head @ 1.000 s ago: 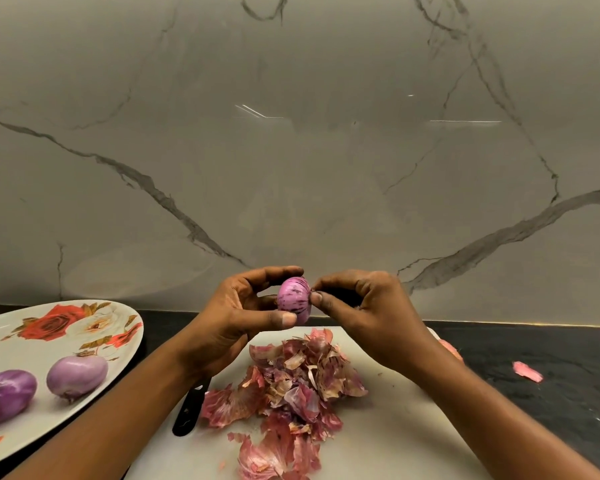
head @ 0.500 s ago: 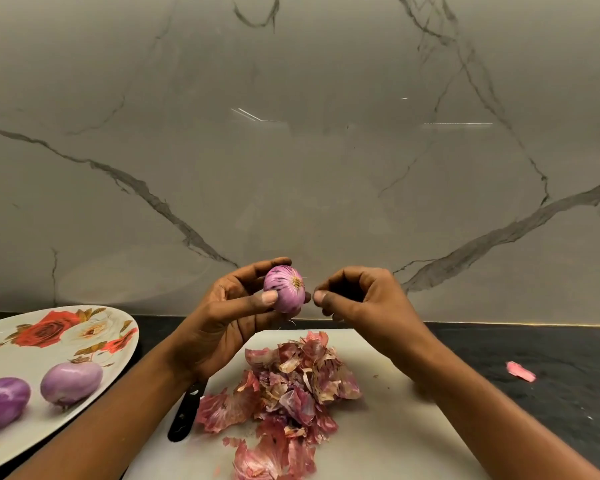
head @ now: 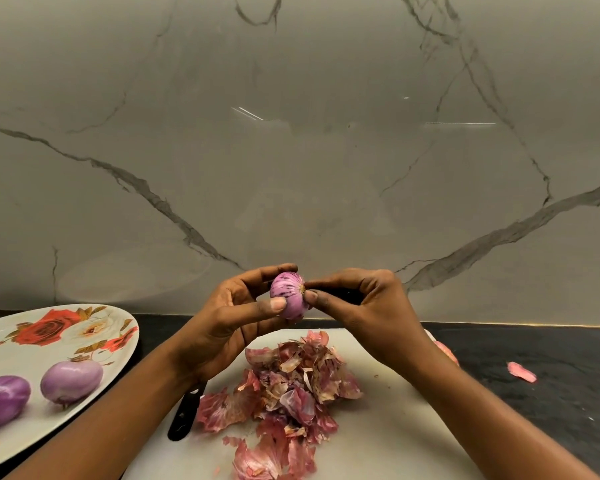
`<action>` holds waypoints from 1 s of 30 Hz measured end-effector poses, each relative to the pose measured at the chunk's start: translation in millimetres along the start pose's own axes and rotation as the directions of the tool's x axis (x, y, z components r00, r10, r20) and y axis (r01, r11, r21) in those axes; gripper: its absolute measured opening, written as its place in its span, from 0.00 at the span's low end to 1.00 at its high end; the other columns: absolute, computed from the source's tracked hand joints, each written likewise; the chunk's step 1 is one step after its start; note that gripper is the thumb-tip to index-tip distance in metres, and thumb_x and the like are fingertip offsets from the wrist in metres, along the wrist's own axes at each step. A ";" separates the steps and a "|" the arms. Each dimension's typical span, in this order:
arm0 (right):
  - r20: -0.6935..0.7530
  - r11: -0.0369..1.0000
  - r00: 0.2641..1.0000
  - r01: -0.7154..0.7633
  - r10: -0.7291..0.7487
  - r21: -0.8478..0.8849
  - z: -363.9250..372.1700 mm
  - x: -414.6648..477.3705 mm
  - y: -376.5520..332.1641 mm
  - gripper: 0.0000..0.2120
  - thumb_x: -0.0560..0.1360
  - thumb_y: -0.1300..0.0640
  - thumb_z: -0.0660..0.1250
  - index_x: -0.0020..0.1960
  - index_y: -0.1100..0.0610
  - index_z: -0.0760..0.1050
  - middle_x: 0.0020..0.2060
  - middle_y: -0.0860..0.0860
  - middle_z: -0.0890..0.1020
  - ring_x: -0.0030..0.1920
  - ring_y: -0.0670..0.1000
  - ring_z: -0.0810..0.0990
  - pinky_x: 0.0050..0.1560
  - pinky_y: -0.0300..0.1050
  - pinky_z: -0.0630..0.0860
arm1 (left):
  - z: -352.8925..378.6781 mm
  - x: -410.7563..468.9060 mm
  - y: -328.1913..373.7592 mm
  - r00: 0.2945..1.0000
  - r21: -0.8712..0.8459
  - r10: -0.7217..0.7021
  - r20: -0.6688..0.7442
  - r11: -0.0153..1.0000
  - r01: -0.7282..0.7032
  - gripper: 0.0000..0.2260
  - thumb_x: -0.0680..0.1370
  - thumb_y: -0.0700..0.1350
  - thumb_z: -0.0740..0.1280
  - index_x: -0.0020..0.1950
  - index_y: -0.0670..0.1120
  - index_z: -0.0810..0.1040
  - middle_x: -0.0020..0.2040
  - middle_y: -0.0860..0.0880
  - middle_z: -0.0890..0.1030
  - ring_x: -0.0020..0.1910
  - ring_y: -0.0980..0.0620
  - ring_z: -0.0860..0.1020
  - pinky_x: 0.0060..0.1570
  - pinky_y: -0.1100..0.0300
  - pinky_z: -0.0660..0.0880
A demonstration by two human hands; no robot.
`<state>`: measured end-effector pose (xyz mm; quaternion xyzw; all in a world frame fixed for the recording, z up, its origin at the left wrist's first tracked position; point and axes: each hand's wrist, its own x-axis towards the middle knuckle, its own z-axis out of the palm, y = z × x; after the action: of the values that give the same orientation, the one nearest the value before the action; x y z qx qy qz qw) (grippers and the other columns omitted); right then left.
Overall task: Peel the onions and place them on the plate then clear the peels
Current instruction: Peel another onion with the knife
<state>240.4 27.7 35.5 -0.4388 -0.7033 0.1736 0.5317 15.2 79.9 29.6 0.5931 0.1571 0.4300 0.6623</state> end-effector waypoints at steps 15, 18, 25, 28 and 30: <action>0.120 0.993 0.987 -0.110 0.105 0.038 2.5 3.1 -9.9 0.07 0.86 0.57 0.63 0.52 0.53 0.79 0.40 0.45 0.81 0.42 0.41 0.80 0.45 0.39 0.79 | -4.5 -0.7 1.0 0.994 -0.071 0.002 0.107 0.997 0.005 0.28 0.75 0.38 0.77 0.74 0.40 0.76 0.72 0.32 0.76 0.69 0.29 0.77 0.65 0.45 0.80; 0.073 0.979 0.985 -0.163 0.154 0.125 -3.7 4.0 -9.9 0.05 0.82 0.59 0.70 0.49 0.56 0.83 0.38 0.48 0.83 0.39 0.43 0.80 0.43 0.39 0.79 | -2.6 -0.2 2.5 0.993 -0.105 -0.011 0.118 0.994 0.024 0.34 0.72 0.43 0.82 0.76 0.39 0.75 0.73 0.30 0.74 0.70 0.27 0.75 0.66 0.43 0.78; 0.051 0.977 0.989 -0.148 0.142 0.151 -8.4 2.1 -9.8 0.04 0.73 0.63 0.80 0.47 0.60 0.86 0.40 0.52 0.87 0.42 0.47 0.86 0.42 0.37 0.80 | 2.5 0.3 4.6 0.999 -0.094 -0.041 0.035 0.995 0.044 0.32 0.72 0.55 0.81 0.71 0.41 0.79 0.68 0.29 0.78 0.63 0.32 0.82 0.62 0.48 0.82; 0.017 0.987 0.993 -0.117 0.116 0.111 -7.0 3.1 -6.9 0.05 0.75 0.59 0.79 0.51 0.56 0.87 0.45 0.49 0.89 0.48 0.49 0.87 0.46 0.42 0.83 | 2.2 -0.2 4.4 0.998 -0.087 -0.052 0.033 0.995 0.054 0.32 0.72 0.56 0.81 0.71 0.42 0.80 0.68 0.30 0.79 0.64 0.32 0.82 0.62 0.48 0.82; 0.008 0.989 0.994 -0.105 0.105 0.103 -7.0 3.3 -4.8 0.07 0.76 0.55 0.78 0.54 0.53 0.88 0.47 0.47 0.89 0.51 0.49 0.87 0.49 0.47 0.85 | 2.2 -0.1 3.8 0.998 -0.077 -0.055 0.036 0.995 0.058 0.32 0.72 0.54 0.82 0.71 0.42 0.79 0.68 0.32 0.79 0.64 0.31 0.81 0.61 0.49 0.82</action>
<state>244.5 26.1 43.5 -0.4469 -0.6702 0.2379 0.5427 15.3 78.1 33.6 0.5692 0.1456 0.4068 0.6995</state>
